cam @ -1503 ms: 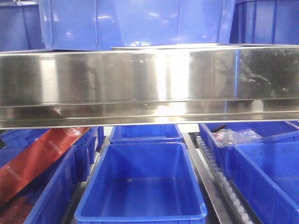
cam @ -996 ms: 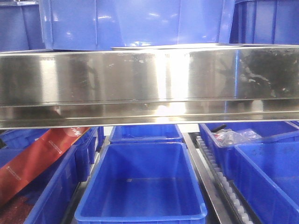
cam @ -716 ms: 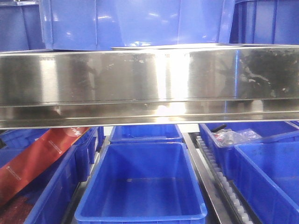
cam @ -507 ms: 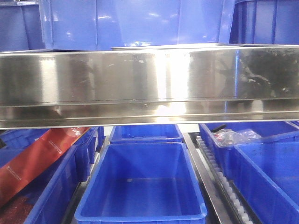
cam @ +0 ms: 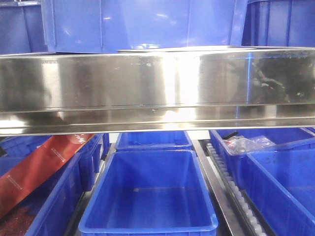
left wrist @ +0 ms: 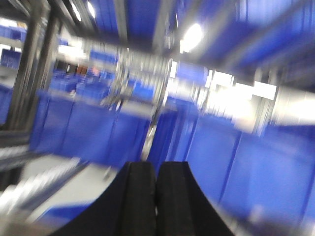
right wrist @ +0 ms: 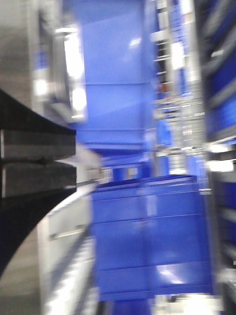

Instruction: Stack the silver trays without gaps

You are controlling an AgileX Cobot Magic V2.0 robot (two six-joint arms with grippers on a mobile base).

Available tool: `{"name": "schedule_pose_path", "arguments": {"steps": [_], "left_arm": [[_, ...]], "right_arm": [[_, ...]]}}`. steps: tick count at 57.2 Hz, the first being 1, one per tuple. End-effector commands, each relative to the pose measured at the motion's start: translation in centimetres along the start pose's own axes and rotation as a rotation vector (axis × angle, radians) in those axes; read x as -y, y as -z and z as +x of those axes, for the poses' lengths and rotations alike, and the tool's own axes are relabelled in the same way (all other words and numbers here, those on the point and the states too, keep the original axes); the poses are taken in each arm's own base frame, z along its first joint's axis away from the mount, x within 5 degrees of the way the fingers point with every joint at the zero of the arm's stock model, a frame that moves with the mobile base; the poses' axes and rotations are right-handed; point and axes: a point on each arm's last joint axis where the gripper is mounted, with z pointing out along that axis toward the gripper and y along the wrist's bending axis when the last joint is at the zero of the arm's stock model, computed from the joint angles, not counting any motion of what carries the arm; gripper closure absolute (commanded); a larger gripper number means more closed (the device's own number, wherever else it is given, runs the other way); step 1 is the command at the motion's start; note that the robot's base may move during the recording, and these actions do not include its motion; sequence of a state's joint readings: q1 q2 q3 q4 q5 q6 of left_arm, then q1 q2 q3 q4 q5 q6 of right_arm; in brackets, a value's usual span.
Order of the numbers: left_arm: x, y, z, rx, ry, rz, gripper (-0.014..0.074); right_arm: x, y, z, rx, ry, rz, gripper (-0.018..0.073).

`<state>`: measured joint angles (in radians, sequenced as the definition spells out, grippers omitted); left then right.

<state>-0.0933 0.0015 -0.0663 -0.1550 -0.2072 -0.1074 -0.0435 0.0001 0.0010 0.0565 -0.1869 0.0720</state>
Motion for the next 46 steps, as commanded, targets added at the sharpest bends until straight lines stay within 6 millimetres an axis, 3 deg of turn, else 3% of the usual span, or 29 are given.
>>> {"name": "schedule_pose_path", "arguments": {"steps": [1, 8, 14, 18, 26, 36, 46], "left_arm": [[0.8, -0.1, -3.1, 0.058, 0.061, 0.018, 0.0613], [2.6, 0.3, -8.0, -0.009, 0.016, 0.052, 0.0613], [3.5, -0.2, -11.2, -0.109, -0.080, 0.033, 0.0613], [3.9, -1.1, -13.1, -0.186, -0.143, 0.004, 0.0613], [4.8, -4.0, -15.8, -0.422, -0.274, -0.004, 0.0613], [6.9, -9.3, -19.5, -0.590, -0.246, 0.082, 0.0613], [8.2, -15.9, -20.1, -0.769, -0.170, 0.143, 0.0613]], "right_arm": [[-0.2, 0.0, -2.5, 0.113, -0.046, -0.011, 0.0640], [-1.0, 0.3, -7.5, 0.107, -0.063, -0.030, 0.0640], [-1.8, 1.7, -12.0, 0.026, -0.059, -0.044, 0.0640], [-2.3, 2.7, -14.8, -0.013, -0.053, -0.051, 0.0640], [-3.0, 2.0, -18.7, -0.170, -0.034, -0.047, 0.0640], [-3.7, -1.5, -22.4, -0.431, 0.000, -0.036, 0.0640], [-4.0, -7.9, -23.3, -0.710, 0.096, -0.049, 0.0640]]}}
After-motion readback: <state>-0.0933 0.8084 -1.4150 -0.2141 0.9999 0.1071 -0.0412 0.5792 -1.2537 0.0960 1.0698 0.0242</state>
